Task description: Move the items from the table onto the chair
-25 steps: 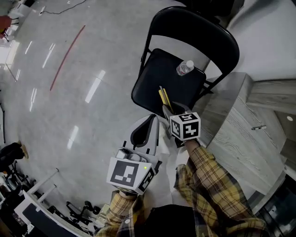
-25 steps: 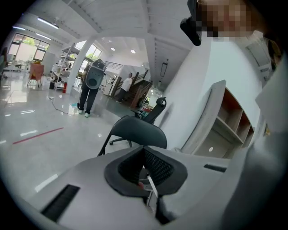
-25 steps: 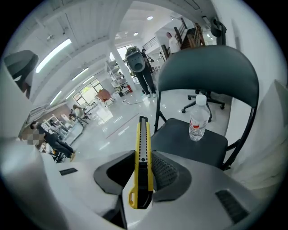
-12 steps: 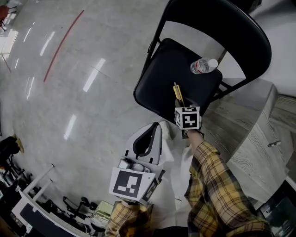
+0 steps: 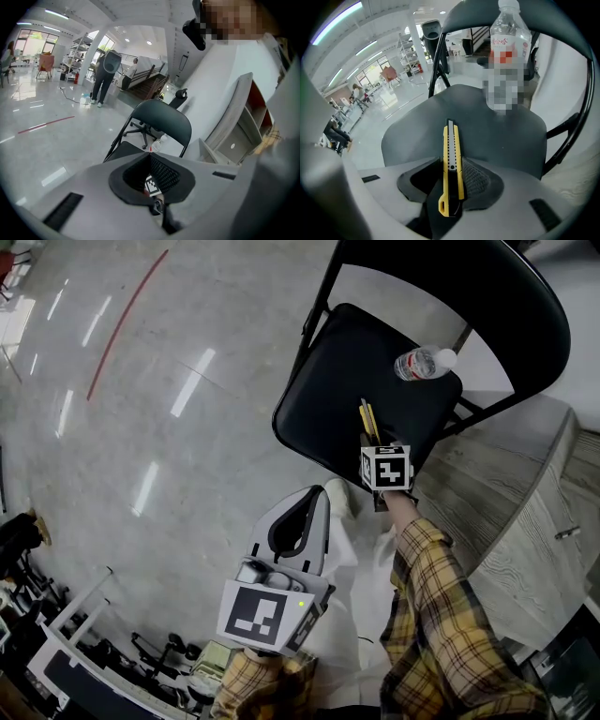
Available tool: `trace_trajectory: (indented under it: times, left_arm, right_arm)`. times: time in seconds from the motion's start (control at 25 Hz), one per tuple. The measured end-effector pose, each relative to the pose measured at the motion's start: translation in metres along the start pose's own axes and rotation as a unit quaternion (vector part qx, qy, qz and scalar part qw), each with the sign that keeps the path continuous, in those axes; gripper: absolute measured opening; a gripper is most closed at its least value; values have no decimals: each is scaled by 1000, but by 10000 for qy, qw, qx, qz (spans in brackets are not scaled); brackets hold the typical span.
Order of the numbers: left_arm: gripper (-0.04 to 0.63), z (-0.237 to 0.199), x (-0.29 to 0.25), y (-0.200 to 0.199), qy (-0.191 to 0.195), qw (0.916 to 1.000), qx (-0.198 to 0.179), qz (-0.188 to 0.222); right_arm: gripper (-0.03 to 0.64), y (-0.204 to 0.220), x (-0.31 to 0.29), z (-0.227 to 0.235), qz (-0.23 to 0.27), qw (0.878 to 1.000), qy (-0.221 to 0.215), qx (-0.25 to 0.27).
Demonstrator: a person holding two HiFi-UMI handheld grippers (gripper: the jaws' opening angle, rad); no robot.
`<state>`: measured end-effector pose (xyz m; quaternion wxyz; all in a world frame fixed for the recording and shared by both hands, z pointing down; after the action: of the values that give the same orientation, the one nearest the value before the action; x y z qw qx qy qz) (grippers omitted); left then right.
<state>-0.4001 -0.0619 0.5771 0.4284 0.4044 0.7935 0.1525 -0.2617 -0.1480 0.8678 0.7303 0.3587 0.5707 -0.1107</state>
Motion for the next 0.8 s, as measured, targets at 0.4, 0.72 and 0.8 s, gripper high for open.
trace_trajectory:
  times: [0.4,0.72,0.8]
  left_arm:
    - [3,45,20,-36,333,9989,-276,187]
    - [3,133,62,-102,862,9913,-896,432]
    - [3,161,69,-112,1031,9877,-1102,404]
  right_arm:
    - [167,-44,86,-49,821,9941,-417,-568]
    - [167,-74,254,-118,1824,9742,-1247,-470]
    - [167,-79,302,-125,2088,9664,-1472,-296]
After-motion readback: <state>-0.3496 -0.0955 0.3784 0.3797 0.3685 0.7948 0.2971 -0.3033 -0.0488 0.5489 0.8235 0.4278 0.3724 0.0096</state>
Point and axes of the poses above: the fingertips, and each gripper's own axes: x backward along the fingers, z to its right, y out of its underside, the point moved 5 cm from there along x, backward along the fingers, and after that the axes turned 12 degrees about x, right-handed, at the moved point
